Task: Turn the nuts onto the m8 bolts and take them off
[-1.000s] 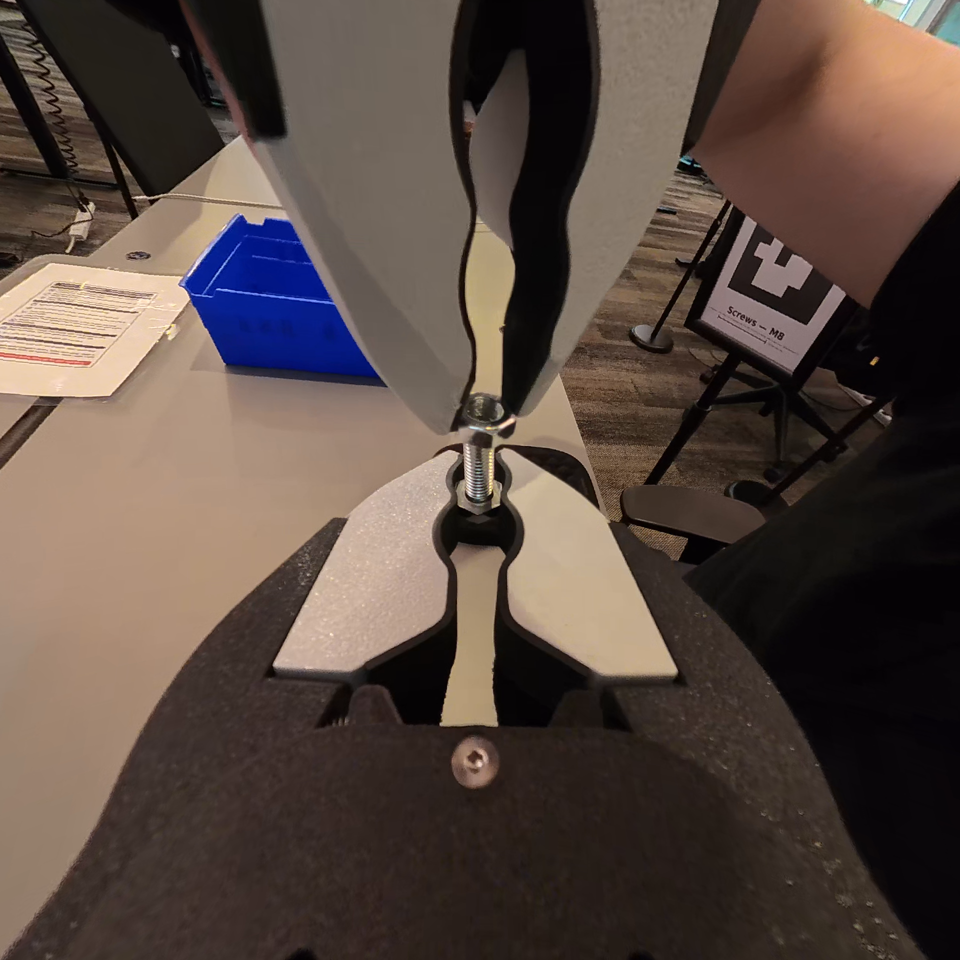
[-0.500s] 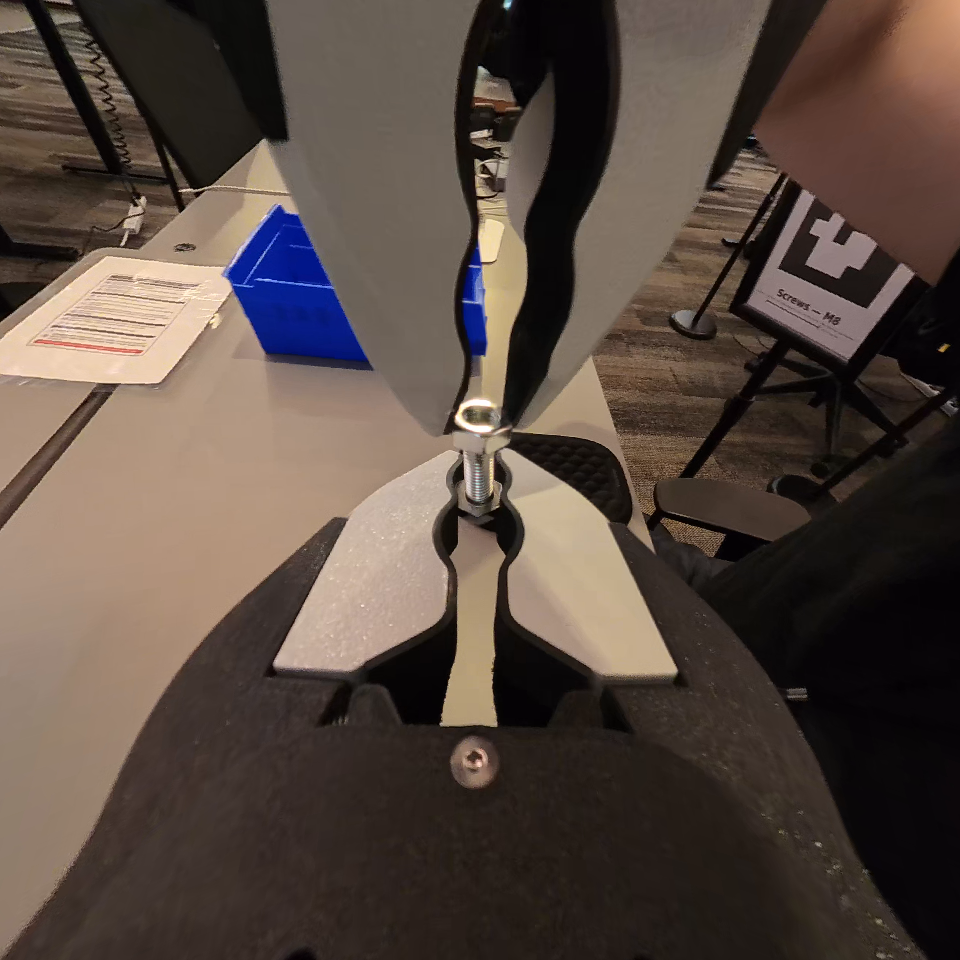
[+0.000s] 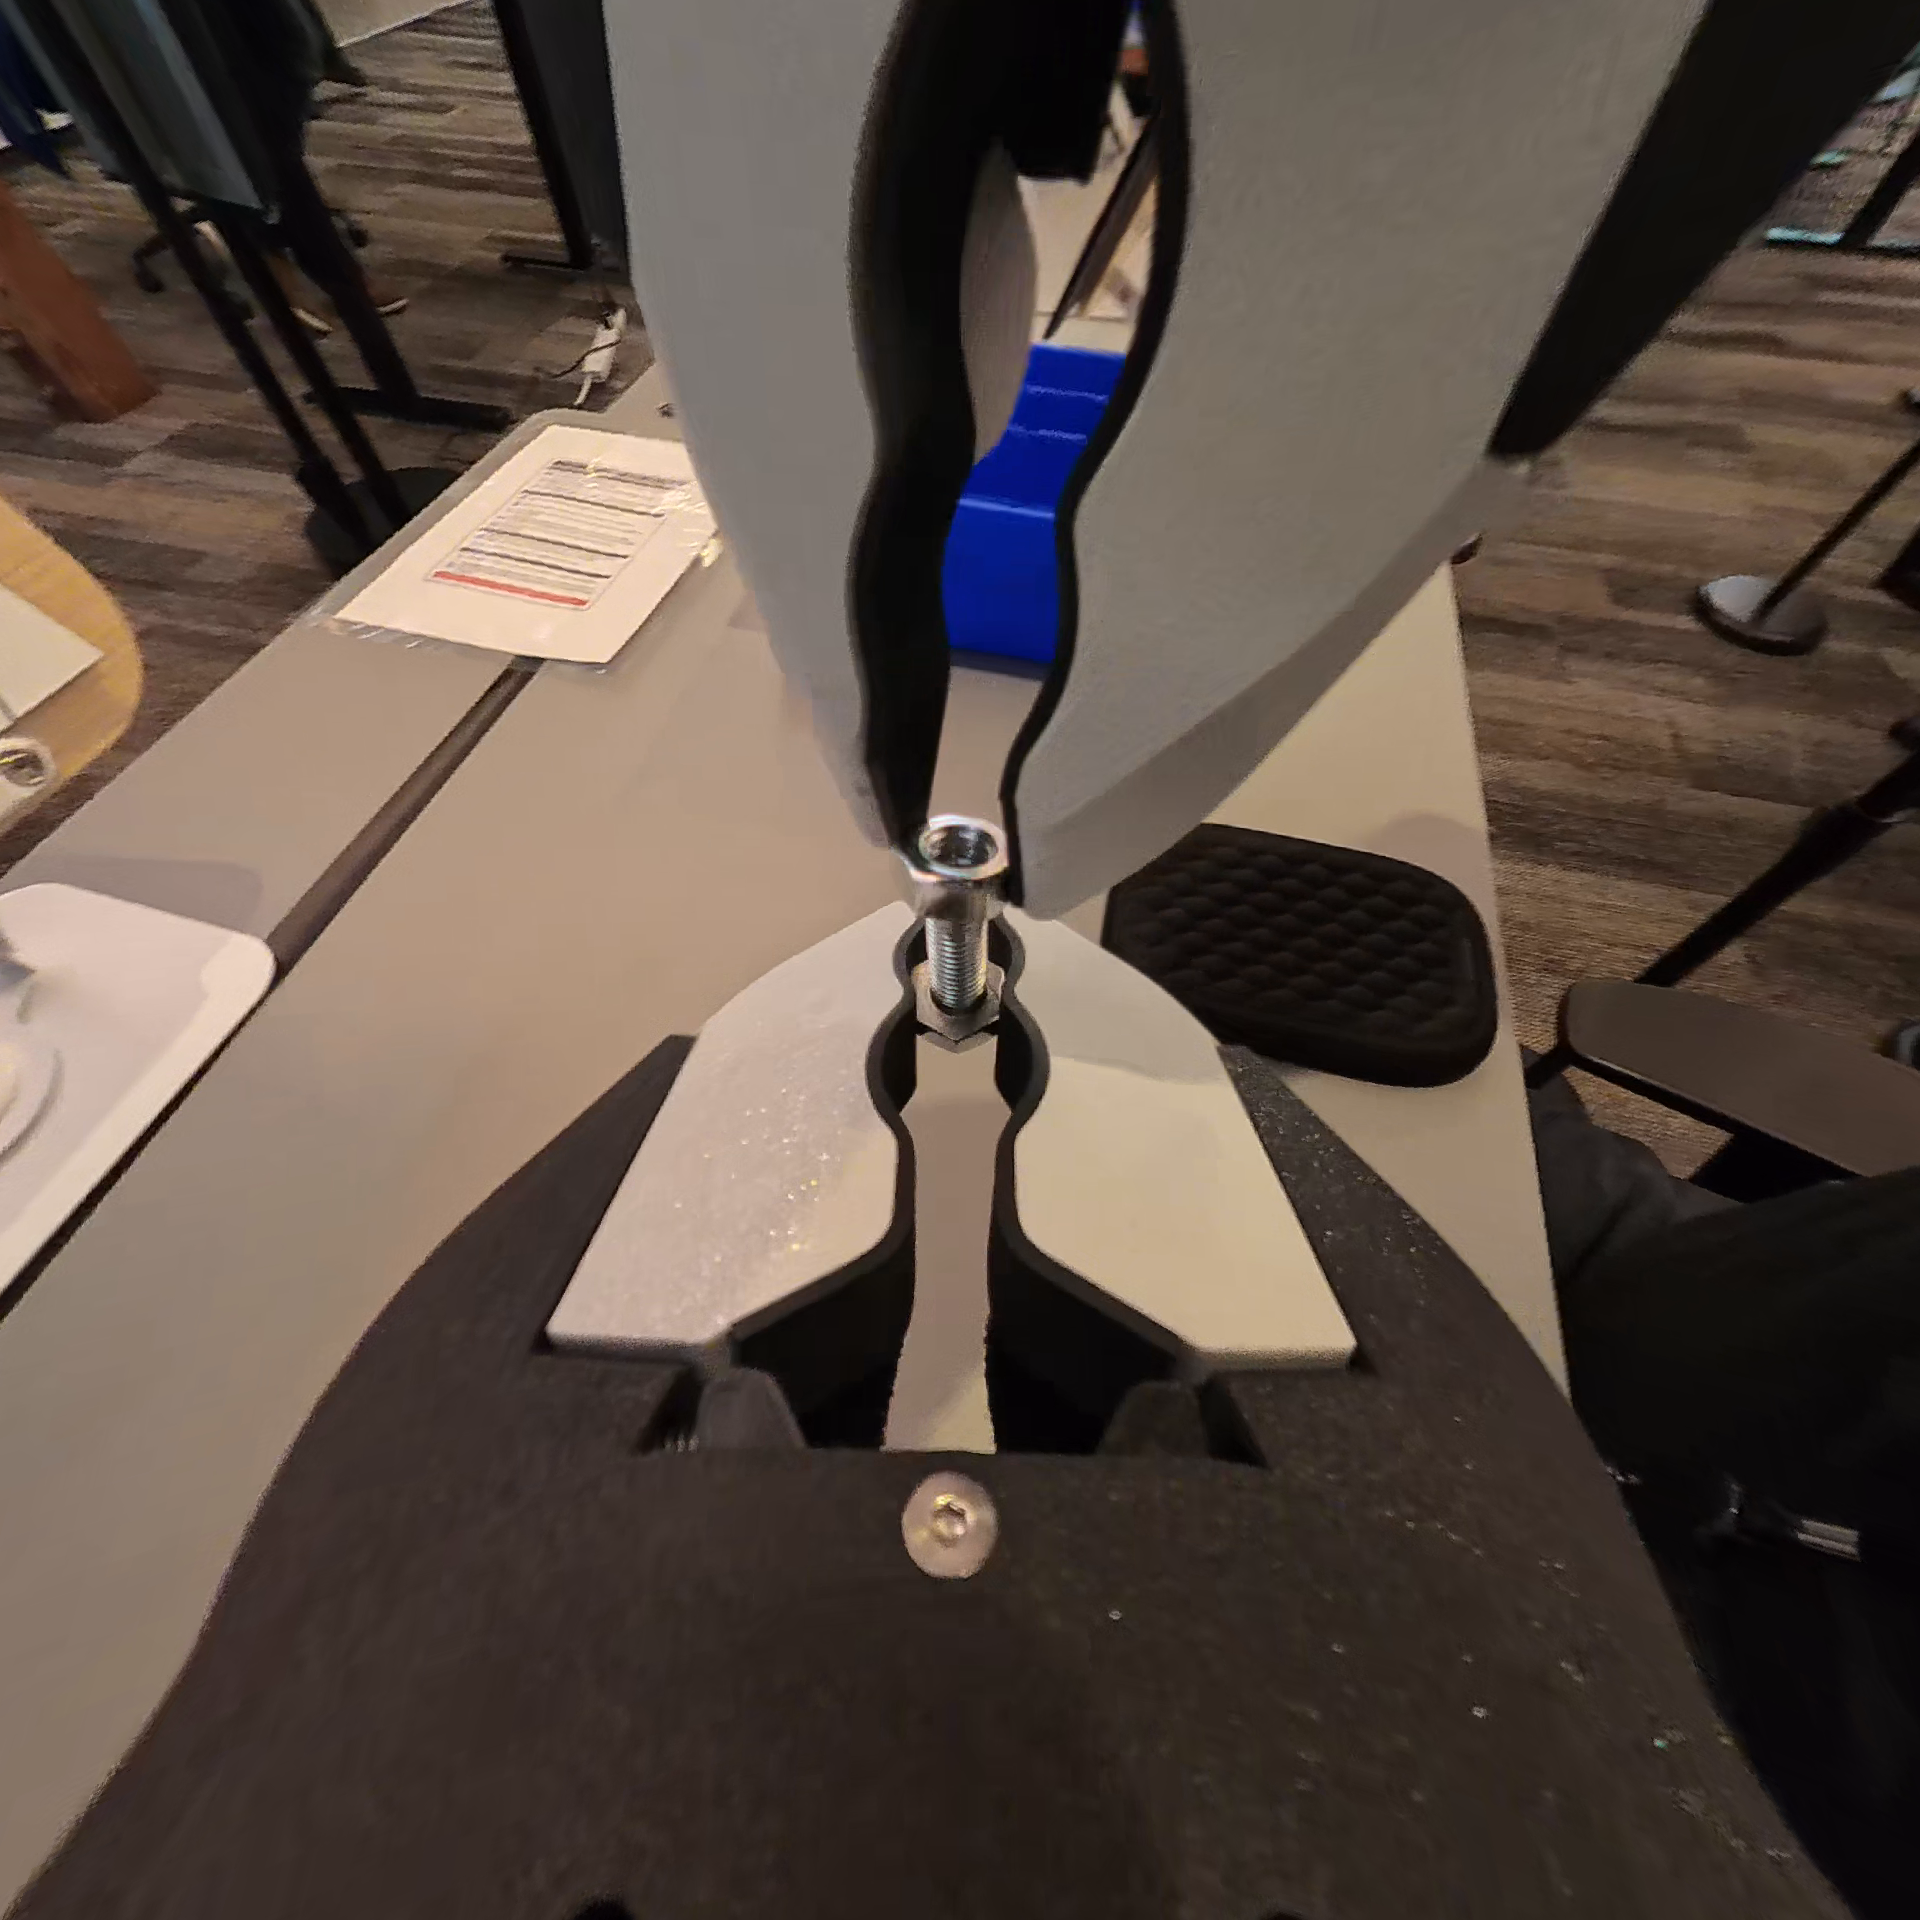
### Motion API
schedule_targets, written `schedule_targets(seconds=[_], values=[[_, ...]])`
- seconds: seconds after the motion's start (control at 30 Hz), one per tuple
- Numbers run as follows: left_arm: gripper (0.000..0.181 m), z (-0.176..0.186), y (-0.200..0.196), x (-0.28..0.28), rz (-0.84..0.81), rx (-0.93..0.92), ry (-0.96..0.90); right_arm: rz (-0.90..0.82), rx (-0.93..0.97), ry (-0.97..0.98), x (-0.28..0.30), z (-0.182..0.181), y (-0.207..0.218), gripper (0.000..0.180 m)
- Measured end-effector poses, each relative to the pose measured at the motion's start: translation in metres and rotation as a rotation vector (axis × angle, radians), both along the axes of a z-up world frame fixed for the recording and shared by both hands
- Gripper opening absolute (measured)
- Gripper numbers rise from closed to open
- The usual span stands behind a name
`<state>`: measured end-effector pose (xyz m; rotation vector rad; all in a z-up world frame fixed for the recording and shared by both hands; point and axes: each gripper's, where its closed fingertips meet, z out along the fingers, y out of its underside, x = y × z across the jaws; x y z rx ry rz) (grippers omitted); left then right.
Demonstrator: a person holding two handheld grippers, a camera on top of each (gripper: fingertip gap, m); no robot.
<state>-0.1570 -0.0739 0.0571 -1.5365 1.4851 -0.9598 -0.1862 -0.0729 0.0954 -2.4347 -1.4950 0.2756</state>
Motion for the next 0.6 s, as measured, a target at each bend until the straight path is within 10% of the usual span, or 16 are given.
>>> schedule_targets(seconds=[0.23, 0.6], values=[[0.010, -0.009, 0.007, 0.000, 0.048, 0.074, 0.059, -0.087, -0.025, 0.001, 0.002, -0.007, 0.002, 0.014], [0.010, -0.013, -0.038, 0.001, -0.245, -0.075, 0.061, 0.392, -0.009, -0.113, 0.004, -0.012, -0.027, 0.014]])
